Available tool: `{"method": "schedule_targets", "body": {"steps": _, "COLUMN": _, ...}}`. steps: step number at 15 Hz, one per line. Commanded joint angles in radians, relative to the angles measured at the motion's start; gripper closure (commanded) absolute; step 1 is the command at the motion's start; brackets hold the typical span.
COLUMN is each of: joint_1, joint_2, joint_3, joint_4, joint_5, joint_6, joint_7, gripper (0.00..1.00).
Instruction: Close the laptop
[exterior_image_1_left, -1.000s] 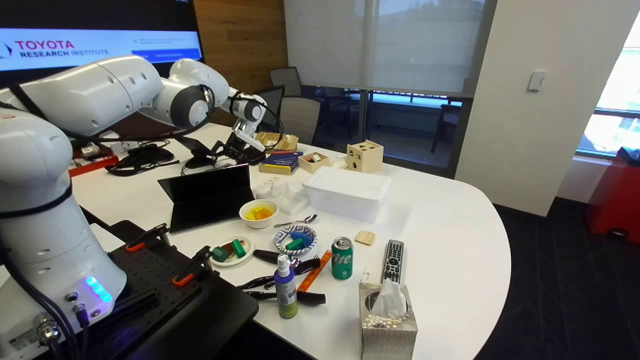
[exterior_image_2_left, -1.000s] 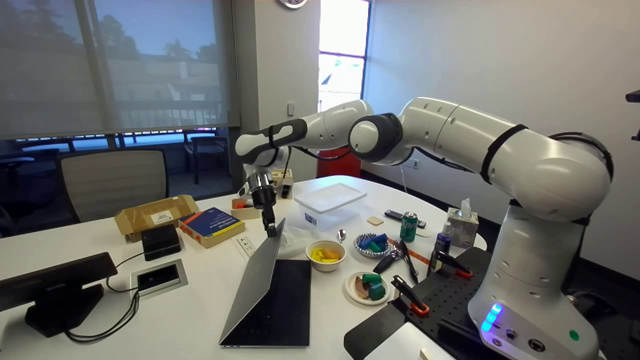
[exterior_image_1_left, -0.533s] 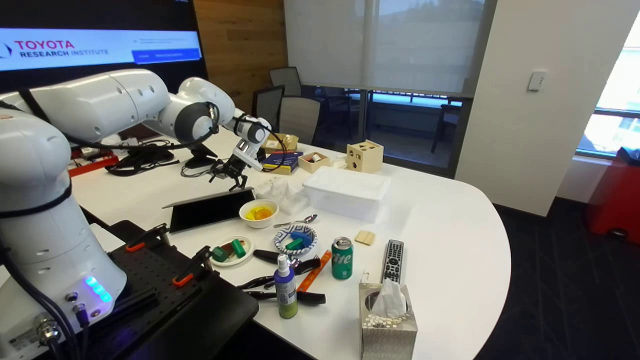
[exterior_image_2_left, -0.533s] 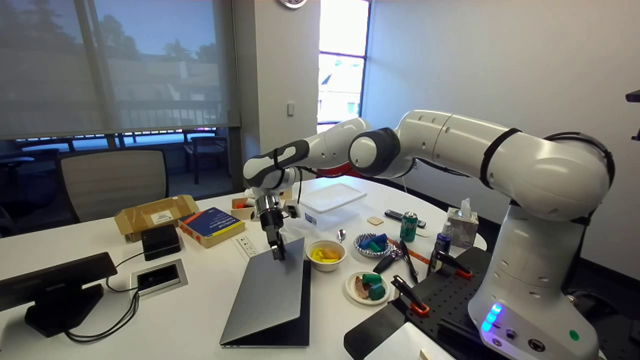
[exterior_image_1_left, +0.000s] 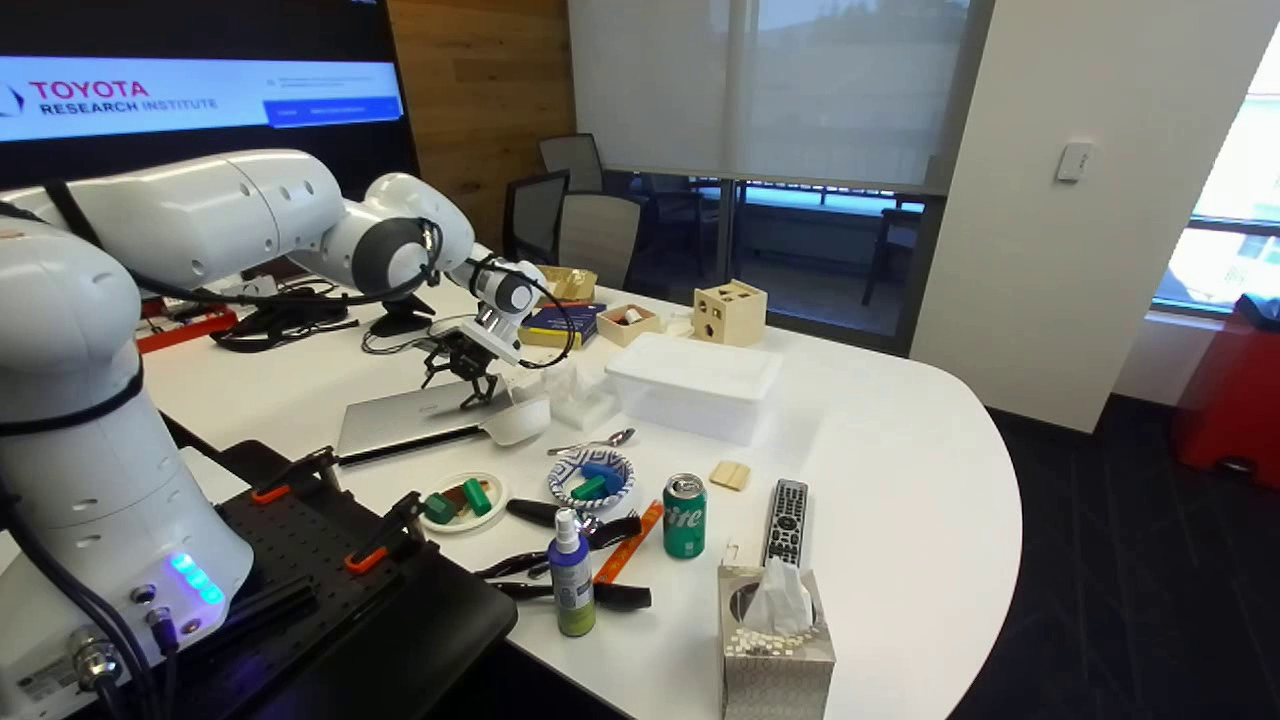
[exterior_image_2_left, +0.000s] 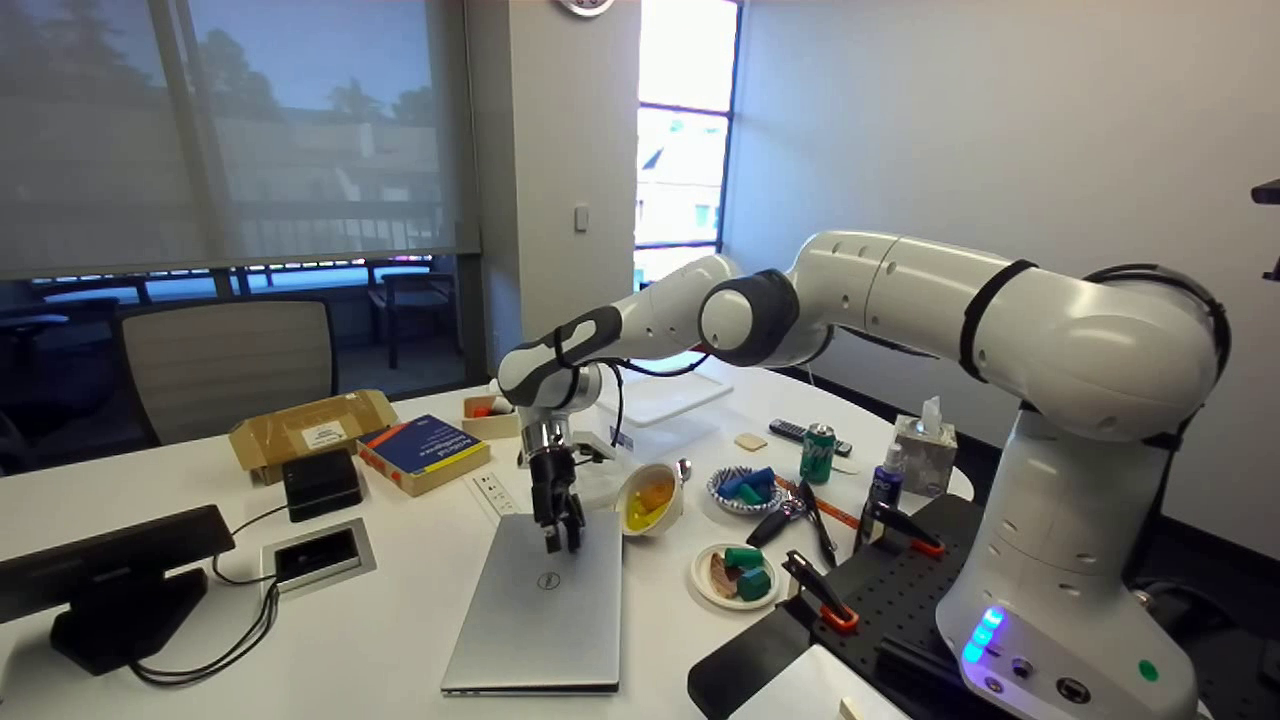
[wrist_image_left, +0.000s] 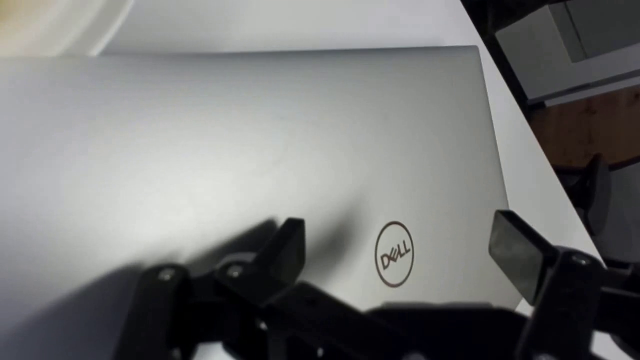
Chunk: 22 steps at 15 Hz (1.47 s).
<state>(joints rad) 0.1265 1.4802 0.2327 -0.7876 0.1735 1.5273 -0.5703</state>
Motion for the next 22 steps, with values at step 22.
{"method": "schedule_targets", "body": {"steps": 22, "joint_1": 0.025, "joint_2": -0.623, "joint_3": -0.152, "joint_4": -0.583, "joint_5": -0.106, "joint_6": 0.349, "joint_7": 0.379, "gripper": 0.00}}
